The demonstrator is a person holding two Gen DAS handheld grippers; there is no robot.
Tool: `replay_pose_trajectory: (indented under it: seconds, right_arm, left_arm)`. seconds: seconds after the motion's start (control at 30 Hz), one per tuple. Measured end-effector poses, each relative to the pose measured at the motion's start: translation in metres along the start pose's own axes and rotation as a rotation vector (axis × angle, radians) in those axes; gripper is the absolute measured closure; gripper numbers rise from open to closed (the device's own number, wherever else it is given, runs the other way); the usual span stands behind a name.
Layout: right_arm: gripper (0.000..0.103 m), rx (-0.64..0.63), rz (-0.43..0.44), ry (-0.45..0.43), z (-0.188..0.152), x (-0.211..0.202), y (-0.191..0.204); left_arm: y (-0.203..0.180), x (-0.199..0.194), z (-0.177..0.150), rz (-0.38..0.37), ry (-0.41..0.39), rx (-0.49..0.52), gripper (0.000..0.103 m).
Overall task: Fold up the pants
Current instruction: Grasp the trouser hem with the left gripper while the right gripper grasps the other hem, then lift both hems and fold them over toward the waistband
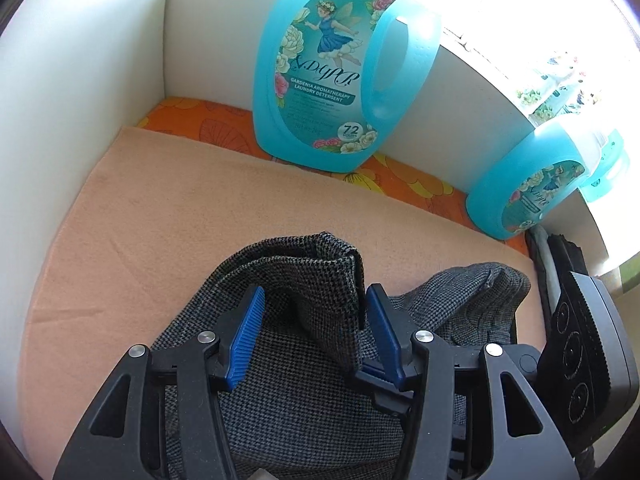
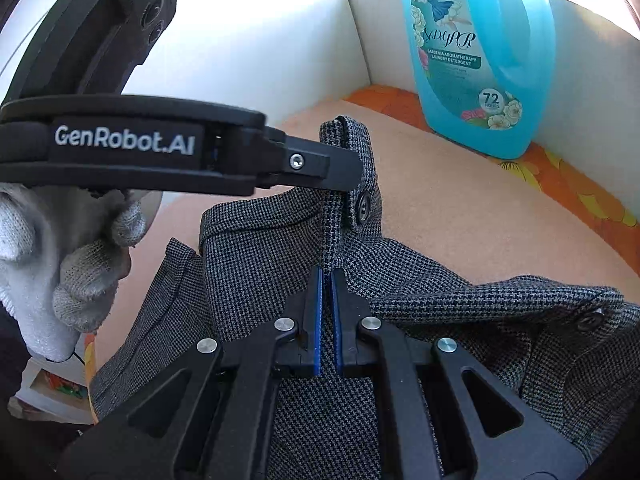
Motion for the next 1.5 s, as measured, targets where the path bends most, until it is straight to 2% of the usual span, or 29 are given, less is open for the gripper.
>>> replay_pose_trajectory:
  seconds: [0.2,0.27,0.33,0.4,0.67,0.73,0.8,0.83,0.87,0.97,1.07,1.13,1.2,1.23,1.27,1.3,1.33,1.37,1.4,1.5]
  right_arm:
    - [0.098,0.014,0.007,-0.01,-0.004,0.001,0.0]
    - [0.098,0.019,0.013,-0.015,-0.004,0.0,0.001]
    - [0.098,0.014,0.014,-0.021,-0.005,0.002,0.002]
    - [0.098,0.014,0.012,-0.026,-0.006,-0.001,0.003]
    - [0.096,0.044,0.006,-0.024,0.005,-0.021,-0.014]
    - [0.083,-0.017,-0.042,-0.053,0.016,-0.044,-0.027]
    - [0.017,-0.084,-0.131,-0.078,0.022,-0.066,-0.053]
    - [0.008,-0.128,-0.176,-0.093,0.026,-0.077,-0.066]
    - [0.005,-0.185,-0.239,-0.096,0.027,-0.086,-0.081]
    - [0.005,-0.24,-0.375,-0.019,0.025,-0.092,-0.137]
    - [0.005,-0.213,-0.402,0.072,0.005,-0.088,-0.176]
    - [0.005,-0.205,-0.428,0.097,-0.006,-0.084,-0.193]
    - [0.008,-0.163,-0.407,0.115,-0.015,-0.081,-0.201]
    - [0.015,-0.132,-0.375,0.119,-0.019,-0.079,-0.2]
    - [0.037,-0.108,-0.346,0.12,-0.021,-0.078,-0.196]
    - [0.055,-0.109,-0.355,0.111,-0.02,-0.08,-0.193]
    - [0.063,-0.13,-0.384,0.098,-0.017,-0.085,-0.19]
    - [0.08,-0.132,-0.387,0.089,-0.015,-0.091,-0.185]
    - [0.087,-0.12,-0.371,0.064,-0.01,-0.099,-0.179]
    - [0.088,-0.12,-0.352,-0.025,0.002,-0.136,-0.149]
  left_arm:
    - [0.005,0.018,-0.011,-0.013,0.023,-0.109,0.051]
    - [0.0,0.017,-0.012,-0.031,0.02,-0.106,0.051]
    - [-0.002,0.018,-0.012,-0.013,0.008,-0.081,0.052]
    - [0.001,0.025,-0.014,-0.02,0.023,-0.092,0.066]
    - [0.009,0.028,-0.021,-0.063,-0.004,-0.124,0.078]
    - [0.012,0.025,-0.02,-0.063,-0.013,-0.115,0.079]
    - [0.016,0.023,-0.018,-0.063,-0.013,-0.112,0.081]
    - [0.017,0.023,-0.018,-0.064,-0.012,-0.113,0.081]
    - [0.018,0.024,-0.018,-0.065,-0.011,-0.112,0.081]
    - [0.018,0.025,-0.019,-0.061,-0.013,-0.101,0.083]
    - [0.016,0.027,-0.02,-0.055,-0.011,-0.092,0.083]
    - [0.015,0.027,-0.02,-0.049,-0.011,-0.087,0.083]
    - [0.013,0.027,-0.019,-0.043,-0.013,-0.081,0.083]
    - [0.013,0.027,-0.019,-0.041,-0.014,-0.079,0.083]
    - [0.012,0.027,-0.019,-0.039,-0.016,-0.074,0.084]
    - [0.011,0.027,-0.019,-0.035,-0.019,-0.071,0.085]
    - [0.012,0.026,-0.019,-0.035,-0.021,-0.074,0.085]
    - [0.012,0.026,-0.019,-0.038,-0.021,-0.074,0.086]
    - [0.012,0.024,-0.018,-0.04,-0.024,-0.077,0.086]
    - [0.016,0.018,-0.017,-0.045,-0.035,-0.082,0.087]
Point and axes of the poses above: each gripper's, at about its wrist camera, not at the fingertips, and x roughly the way its jaws point, y to its left, z to its top, the point moved 8 cm from there along x, roughly the way its jaws point, and after that the axes turned 12 degrees about -y, right-handed, at the moved point
